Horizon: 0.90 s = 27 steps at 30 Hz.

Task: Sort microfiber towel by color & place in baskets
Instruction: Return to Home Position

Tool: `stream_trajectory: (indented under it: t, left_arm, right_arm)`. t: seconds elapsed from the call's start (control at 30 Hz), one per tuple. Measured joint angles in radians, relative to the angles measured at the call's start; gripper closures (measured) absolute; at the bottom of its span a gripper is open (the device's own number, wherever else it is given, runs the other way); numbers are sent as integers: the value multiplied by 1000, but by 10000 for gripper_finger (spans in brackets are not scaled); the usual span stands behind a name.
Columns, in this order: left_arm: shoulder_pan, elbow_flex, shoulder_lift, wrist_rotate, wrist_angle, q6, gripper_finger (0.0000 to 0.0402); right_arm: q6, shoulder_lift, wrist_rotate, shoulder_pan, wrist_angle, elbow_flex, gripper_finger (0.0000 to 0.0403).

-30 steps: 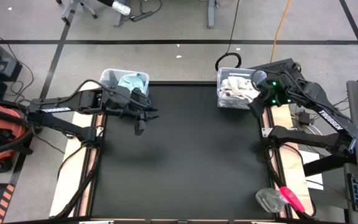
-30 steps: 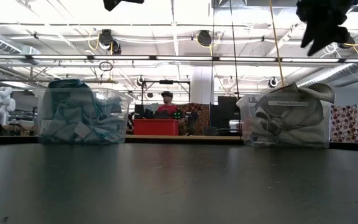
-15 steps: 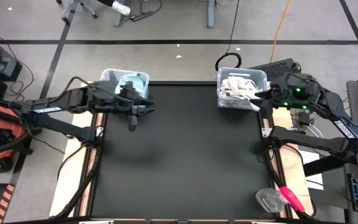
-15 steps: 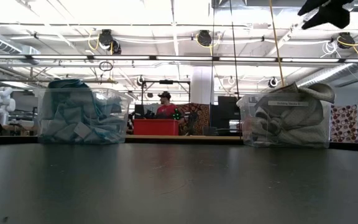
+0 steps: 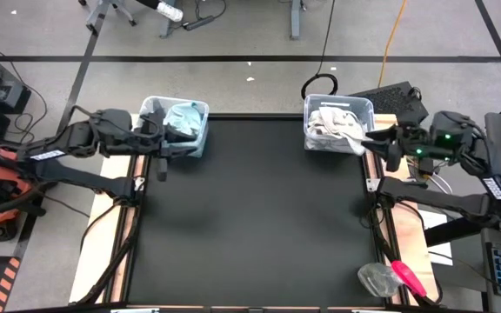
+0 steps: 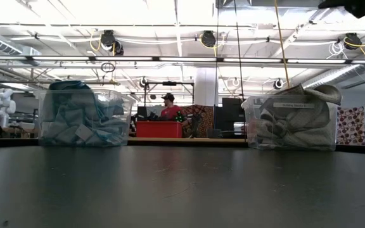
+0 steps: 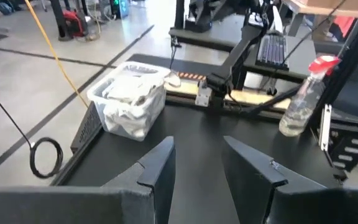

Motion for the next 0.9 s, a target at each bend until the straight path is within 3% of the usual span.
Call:
stream_trajectory:
  t: [0.23, 0.63, 0.9]
  left_arm:
    - [0, 0, -54, 5, -98, -6, 264]
    - [0, 0, -140, 6, -178, 16, 264]
    - [0, 0, -194, -85, -180, -52, 264]
  right_arm:
    - [14, -71, 75, 0, 21, 0, 186]
    - [111, -174, 80, 0, 3, 0, 186]
    - [36, -230, 73, 0, 1, 0, 186]
